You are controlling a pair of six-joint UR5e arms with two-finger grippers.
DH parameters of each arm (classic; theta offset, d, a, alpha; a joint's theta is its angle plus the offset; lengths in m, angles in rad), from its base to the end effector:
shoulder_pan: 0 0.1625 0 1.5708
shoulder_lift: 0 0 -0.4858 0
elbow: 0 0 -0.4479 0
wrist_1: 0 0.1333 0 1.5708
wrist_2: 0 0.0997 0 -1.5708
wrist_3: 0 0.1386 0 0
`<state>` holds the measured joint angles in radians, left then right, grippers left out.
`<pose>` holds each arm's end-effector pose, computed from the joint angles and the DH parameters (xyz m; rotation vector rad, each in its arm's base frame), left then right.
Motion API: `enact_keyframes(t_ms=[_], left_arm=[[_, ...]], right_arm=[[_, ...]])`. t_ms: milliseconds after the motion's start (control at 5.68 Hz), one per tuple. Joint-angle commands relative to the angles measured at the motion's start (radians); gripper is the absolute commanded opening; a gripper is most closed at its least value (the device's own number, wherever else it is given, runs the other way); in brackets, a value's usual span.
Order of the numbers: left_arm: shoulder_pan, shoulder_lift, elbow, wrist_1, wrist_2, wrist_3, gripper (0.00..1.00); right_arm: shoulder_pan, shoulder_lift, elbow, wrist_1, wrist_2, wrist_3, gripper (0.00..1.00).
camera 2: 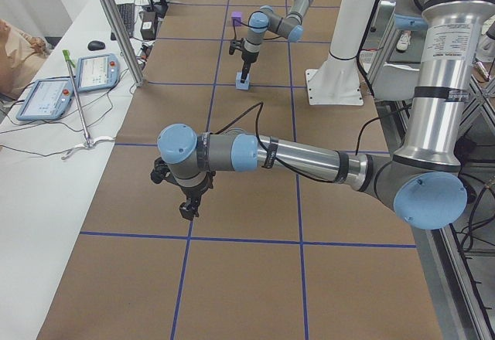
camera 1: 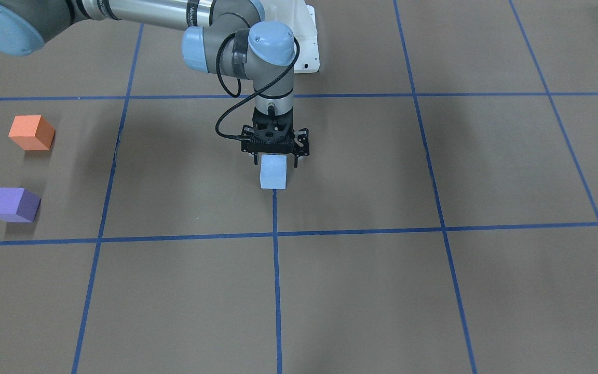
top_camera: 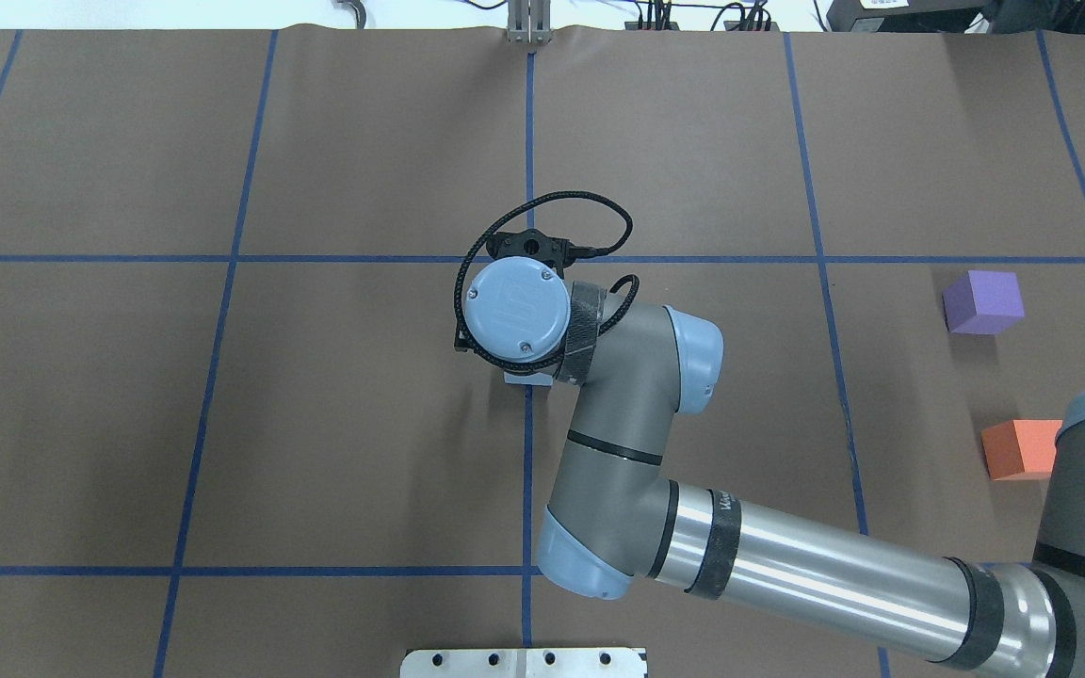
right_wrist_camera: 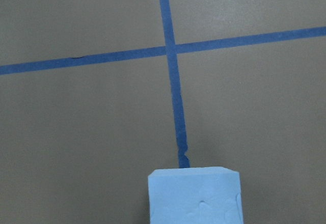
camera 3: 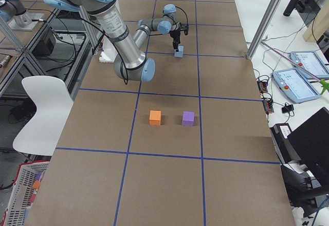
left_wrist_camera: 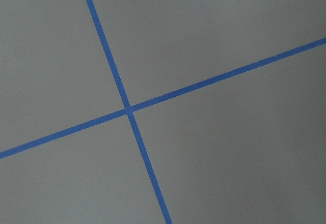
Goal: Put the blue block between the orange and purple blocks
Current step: 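Lower the right gripper onto the light blue cube and close it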
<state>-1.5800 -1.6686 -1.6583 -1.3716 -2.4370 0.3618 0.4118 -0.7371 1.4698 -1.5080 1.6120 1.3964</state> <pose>-0.0331 -0.5858 0.6546 0.1477 0.8578 0.3242 -0.7383 -0.4617 0.2152 0.1928 -0.7742 0.2083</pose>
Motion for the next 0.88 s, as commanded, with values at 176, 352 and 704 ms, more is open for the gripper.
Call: enact_keyframes(t_ms=[176,352,704], left_arm=[[0.0,0.006,0.008,-0.015,-0.001,0.0,1.0],[0.0,0.006,0.011,-0.015,-0.001,-0.001,1.0],[0.002,0.038,0.011,-0.033,0.021,-0.004,1.0]], right_arm=[[-0.004,-0.004,-0.043,0.057,-0.001,-0.037,0.01],[0.018,-0.025,0.015,0.045,0.026,-0.06,0.0],[0.208,-0.233,0.387,-0.119,0.202,-0.254,0.0]])
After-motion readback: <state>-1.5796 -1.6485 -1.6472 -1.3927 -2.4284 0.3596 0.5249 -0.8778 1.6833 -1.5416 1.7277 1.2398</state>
